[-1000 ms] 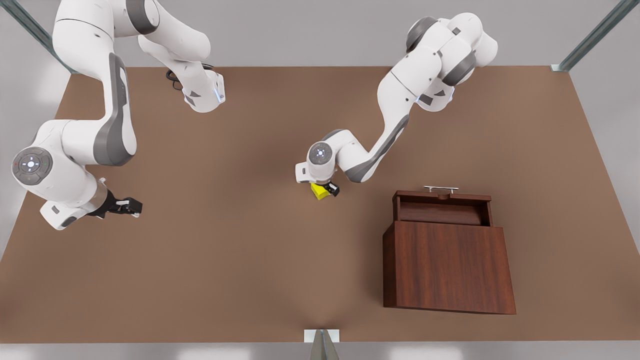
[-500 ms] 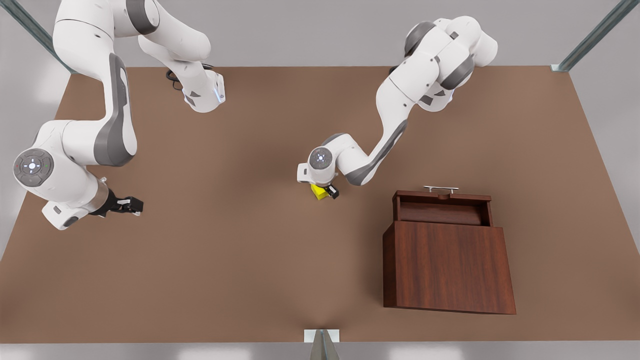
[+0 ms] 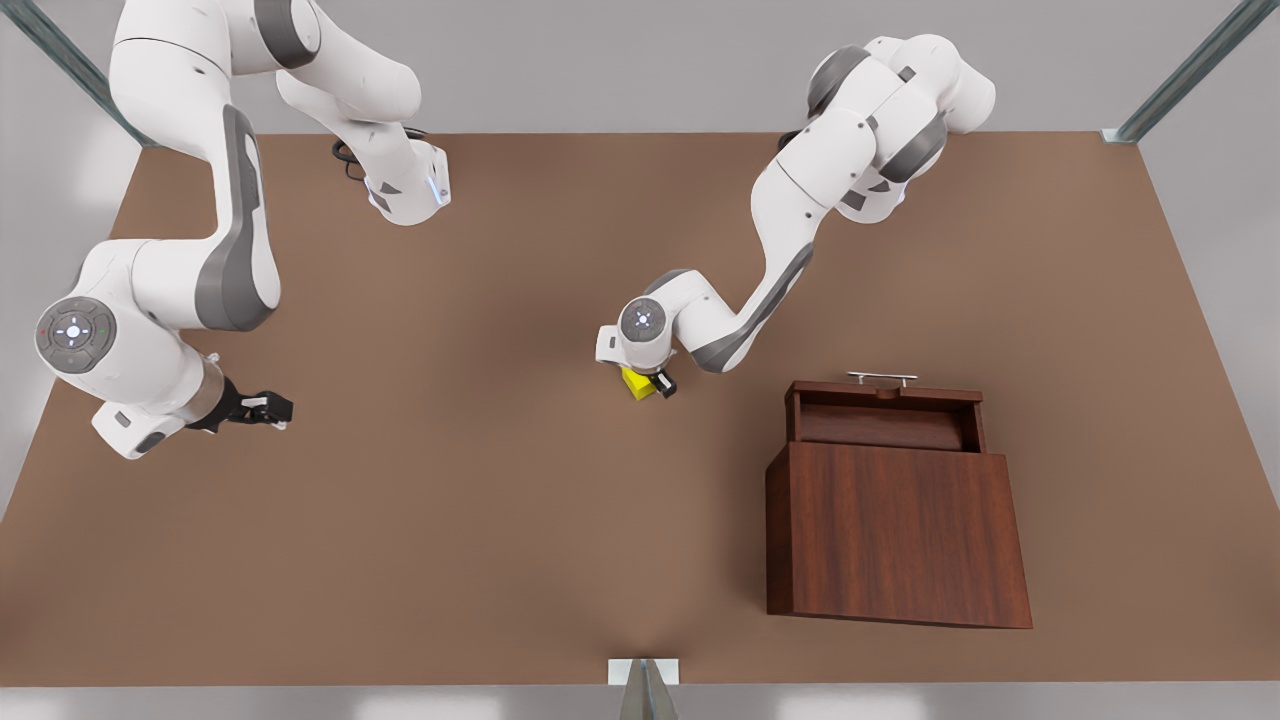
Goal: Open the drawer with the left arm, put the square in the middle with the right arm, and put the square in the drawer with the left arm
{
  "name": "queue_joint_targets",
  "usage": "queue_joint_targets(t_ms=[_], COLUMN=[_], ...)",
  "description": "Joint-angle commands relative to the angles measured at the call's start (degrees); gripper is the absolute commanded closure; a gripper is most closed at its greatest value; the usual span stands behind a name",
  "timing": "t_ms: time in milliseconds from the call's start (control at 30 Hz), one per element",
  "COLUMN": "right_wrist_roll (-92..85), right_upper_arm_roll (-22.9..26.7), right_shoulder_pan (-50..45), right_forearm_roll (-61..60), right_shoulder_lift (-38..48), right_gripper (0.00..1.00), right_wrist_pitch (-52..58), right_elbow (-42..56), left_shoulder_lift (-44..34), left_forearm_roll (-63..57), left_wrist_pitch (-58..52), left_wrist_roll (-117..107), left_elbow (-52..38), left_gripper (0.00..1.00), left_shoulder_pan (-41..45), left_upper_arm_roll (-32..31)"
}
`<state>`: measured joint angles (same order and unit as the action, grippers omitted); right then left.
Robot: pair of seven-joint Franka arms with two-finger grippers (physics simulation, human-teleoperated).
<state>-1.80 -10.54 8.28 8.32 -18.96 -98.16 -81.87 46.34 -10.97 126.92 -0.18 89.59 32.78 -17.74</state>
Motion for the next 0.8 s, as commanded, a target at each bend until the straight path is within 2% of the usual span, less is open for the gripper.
queue_joint_targets(t_ms=[0,67,167,767], right_wrist_roll=[-0.13,-0.13,-0.22,-0.22], right_upper_arm_roll=[0.08,0.08,0.08,0.08], right_shoulder_pan=[0.07,0.16,0.51,0.51], right_forearm_roll=[0.03,0.03,0.03,0.03], right_shoulder_lift=[0.07,0.07,0.07,0.07], right_gripper=[0.00,0.00,0.00,0.00], right_wrist_pitch=[0.07,0.07,0.07,0.07], right_elbow=[0.05,0.05,0.05,0.05], left_shoulder_lift=[-0.11,-0.11,-0.11,-2.65], left_forearm_roll=[-0.02,-0.02,-0.02,0.07], left_wrist_pitch=[0.08,-0.10,-0.36,-3.52], left_wrist_roll=[3.08,2.99,2.90,2.38], left_elbow=[-0.03,-0.03,-0.03,-0.03], left_gripper=[0.21,0.21,0.27,0.27], left_shoulder_pan=[0.00,0.00,0.00,0.00], left_upper_arm_roll=[-0.01,-0.01,-0.01,0.08])
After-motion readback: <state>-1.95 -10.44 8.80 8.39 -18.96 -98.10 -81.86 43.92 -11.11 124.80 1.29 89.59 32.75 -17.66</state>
